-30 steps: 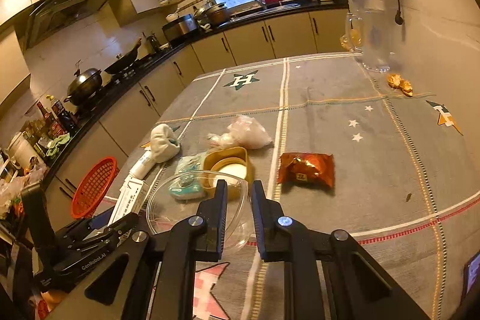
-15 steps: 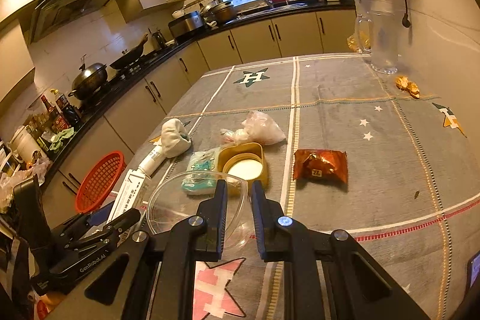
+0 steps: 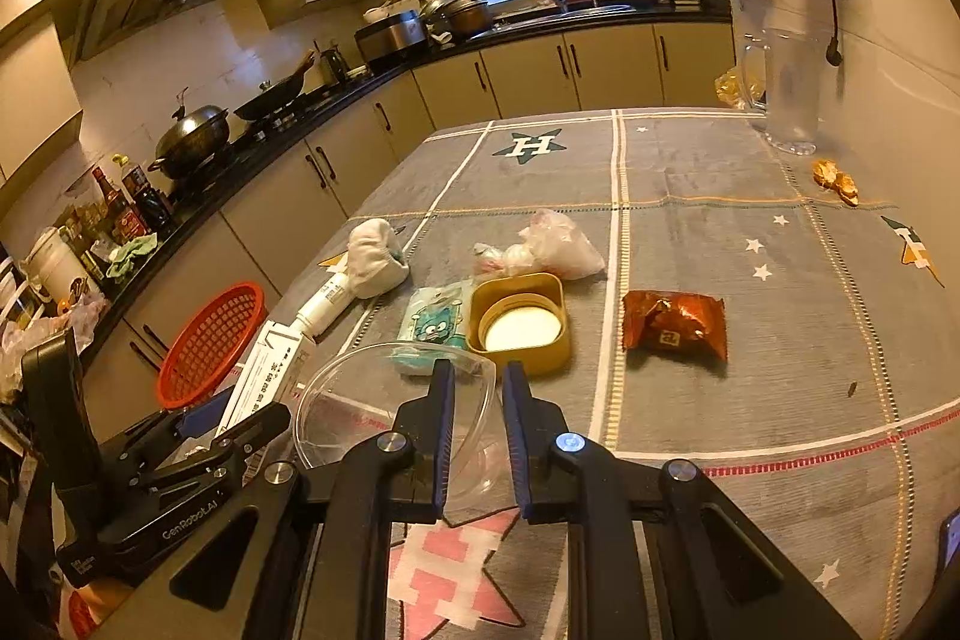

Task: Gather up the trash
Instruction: 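Lift the white medicine box with the left tool while the right tool lifts the clear container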

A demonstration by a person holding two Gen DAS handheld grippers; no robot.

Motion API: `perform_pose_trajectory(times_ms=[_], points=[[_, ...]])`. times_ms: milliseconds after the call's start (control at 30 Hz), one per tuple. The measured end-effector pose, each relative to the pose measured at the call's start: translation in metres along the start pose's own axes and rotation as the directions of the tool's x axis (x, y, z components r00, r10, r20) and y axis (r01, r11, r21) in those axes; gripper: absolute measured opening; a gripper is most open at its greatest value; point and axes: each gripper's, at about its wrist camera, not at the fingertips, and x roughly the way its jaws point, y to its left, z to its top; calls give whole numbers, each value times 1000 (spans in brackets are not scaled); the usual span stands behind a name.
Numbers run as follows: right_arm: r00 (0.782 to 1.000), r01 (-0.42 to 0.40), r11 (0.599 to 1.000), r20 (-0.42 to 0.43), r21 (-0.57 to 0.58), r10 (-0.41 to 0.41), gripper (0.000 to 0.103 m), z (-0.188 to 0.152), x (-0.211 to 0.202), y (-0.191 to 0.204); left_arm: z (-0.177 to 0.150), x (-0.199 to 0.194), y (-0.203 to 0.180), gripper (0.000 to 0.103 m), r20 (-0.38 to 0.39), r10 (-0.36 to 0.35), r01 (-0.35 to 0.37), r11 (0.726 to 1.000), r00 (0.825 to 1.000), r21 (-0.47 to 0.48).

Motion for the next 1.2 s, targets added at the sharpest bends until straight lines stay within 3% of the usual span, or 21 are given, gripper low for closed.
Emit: perform_pose_trajectory(times_ms=[1200], points=[[998,-63,996,-34,-57,61,18,13,25,43,3,-11,37,52,25,54,-52,996,998,-68]])
